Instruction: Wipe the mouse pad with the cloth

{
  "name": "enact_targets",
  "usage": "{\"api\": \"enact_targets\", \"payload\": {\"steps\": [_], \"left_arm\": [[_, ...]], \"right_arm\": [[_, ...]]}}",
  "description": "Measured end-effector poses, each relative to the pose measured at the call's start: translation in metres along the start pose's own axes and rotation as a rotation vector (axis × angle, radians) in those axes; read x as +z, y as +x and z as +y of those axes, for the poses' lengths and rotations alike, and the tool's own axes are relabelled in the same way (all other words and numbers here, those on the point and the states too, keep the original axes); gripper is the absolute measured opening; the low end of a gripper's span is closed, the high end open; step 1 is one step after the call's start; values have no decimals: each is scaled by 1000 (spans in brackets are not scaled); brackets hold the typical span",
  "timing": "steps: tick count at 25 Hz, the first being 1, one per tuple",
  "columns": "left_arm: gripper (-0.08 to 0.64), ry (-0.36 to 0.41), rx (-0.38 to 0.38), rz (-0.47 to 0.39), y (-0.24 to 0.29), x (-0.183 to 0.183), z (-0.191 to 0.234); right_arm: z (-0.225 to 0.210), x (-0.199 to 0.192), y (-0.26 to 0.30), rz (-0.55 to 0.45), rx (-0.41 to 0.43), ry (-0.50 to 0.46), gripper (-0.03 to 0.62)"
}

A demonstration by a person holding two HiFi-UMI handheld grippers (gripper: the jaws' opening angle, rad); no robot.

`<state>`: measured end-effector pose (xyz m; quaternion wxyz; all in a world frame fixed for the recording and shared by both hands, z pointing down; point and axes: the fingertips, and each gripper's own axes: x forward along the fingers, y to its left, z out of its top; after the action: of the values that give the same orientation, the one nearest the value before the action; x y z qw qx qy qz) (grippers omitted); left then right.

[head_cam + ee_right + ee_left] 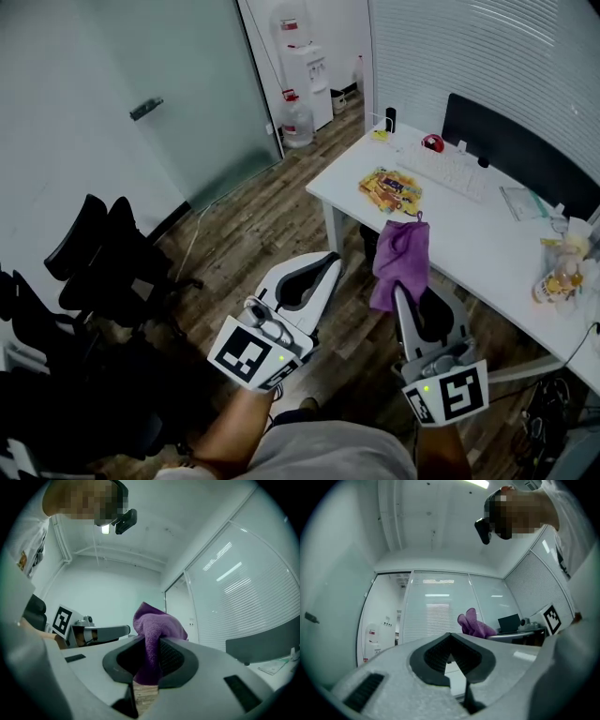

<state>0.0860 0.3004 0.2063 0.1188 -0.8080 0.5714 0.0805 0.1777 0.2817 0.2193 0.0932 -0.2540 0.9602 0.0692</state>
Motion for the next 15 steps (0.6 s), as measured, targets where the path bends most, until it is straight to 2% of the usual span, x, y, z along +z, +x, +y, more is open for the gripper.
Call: {"api": "enact_targets", "payload": {"steps": [7,15], "left_arm": [[15,11,37,6,9,-6,3],[15,10,34,-2,28,-17,29]], "right_arm": [[-18,-10,-3,16,12,3,69],[-40,-25,19,37,-13,0,69]]}}
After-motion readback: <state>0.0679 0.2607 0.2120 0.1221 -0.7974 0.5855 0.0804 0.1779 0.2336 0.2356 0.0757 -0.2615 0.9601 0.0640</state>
